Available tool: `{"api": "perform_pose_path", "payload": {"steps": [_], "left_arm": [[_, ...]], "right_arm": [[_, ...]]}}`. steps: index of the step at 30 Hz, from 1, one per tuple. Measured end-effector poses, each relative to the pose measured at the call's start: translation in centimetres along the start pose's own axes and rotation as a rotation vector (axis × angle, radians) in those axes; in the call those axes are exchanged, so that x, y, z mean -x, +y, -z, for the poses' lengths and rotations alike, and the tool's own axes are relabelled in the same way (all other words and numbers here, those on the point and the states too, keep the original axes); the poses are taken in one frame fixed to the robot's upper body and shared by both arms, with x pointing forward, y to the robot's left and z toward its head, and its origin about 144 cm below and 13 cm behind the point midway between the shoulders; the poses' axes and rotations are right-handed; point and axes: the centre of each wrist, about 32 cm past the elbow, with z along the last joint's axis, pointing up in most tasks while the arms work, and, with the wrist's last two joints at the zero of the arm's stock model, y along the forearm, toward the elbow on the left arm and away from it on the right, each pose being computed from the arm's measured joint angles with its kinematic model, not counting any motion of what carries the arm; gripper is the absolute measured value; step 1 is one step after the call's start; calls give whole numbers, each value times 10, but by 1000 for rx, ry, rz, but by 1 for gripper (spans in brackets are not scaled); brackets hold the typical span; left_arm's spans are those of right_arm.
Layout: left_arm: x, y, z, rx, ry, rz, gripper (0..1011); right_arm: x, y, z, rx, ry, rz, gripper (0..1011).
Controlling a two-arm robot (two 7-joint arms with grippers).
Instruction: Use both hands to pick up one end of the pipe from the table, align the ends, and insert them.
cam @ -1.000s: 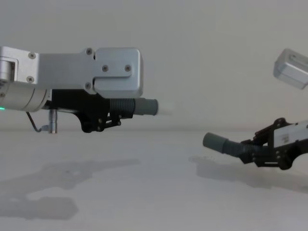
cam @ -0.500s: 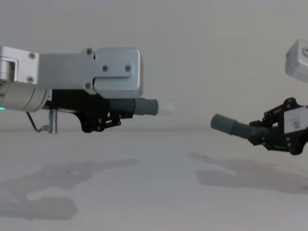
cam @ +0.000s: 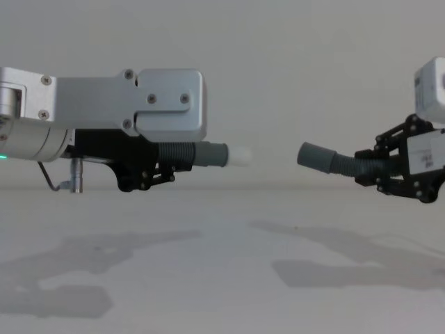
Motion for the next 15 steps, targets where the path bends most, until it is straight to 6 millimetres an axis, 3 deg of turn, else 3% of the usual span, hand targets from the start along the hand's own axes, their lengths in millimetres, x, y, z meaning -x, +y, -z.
{"api": "perform_pose_path", "payload": {"steps": [15], "left_arm": [[0,0,0,0,0,0,320]], "right_arm": [[-8,1,-23,-54,-335,-1,290]]}}
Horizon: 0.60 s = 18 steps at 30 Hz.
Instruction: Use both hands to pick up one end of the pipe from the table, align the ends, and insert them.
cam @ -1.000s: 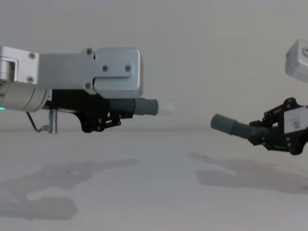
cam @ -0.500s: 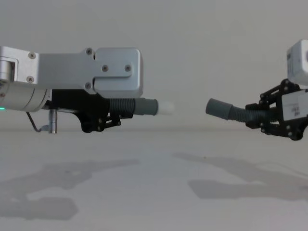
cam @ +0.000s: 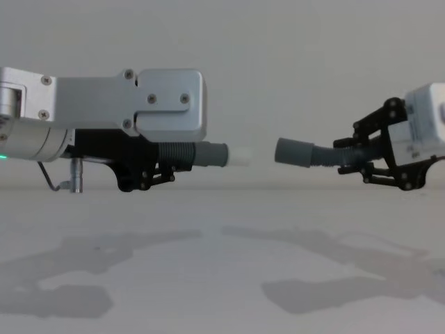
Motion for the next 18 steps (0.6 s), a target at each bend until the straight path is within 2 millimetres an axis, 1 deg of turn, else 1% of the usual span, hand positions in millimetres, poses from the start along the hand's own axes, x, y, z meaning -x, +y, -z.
{"api": "perform_pose_path", "payload": {"steps": [2,7,18], "left_arm": [[0,0,0,0,0,0,320],[0,0,0,0,0,0,320],[0,0,0,0,0,0,320]], "right_arm": [[-3,2,-3,-12,-60,-17,291],[-7,6,-8,-28,-130,-43,290],[-15,14,-14,-51,-215,-82,291]]}}
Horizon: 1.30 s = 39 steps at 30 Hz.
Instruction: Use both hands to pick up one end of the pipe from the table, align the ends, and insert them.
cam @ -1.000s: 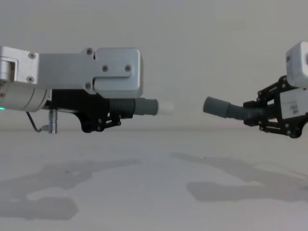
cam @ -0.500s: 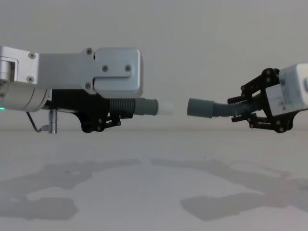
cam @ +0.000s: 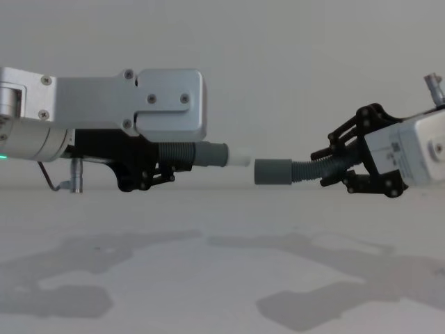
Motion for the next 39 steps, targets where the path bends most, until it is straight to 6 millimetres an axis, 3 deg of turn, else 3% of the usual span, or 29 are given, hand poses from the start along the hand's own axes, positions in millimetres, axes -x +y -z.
{"api": "perform_pose_path", "payload": {"steps": [39], "left_arm": [[0,0,0,0,0,0,320]], "right_arm": [[-18,3,-3,6,-12,-12,291]]}}
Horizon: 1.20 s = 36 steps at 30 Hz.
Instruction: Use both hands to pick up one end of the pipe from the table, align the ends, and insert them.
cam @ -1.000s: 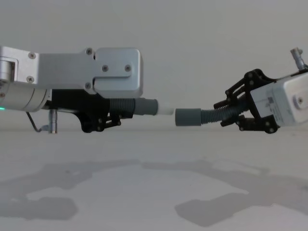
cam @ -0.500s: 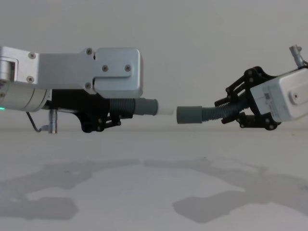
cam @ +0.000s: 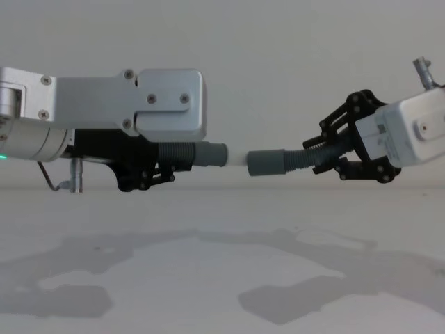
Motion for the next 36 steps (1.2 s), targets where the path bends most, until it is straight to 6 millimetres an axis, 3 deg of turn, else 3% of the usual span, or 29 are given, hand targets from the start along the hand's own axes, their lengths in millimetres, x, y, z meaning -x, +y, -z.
{"api": "perform_pose_path", "payload": {"steps": [36], "left_arm": [[0,0,0,0,0,0,320]], "right_arm": [[-7,8,-4,33,17,-1,291]]}}
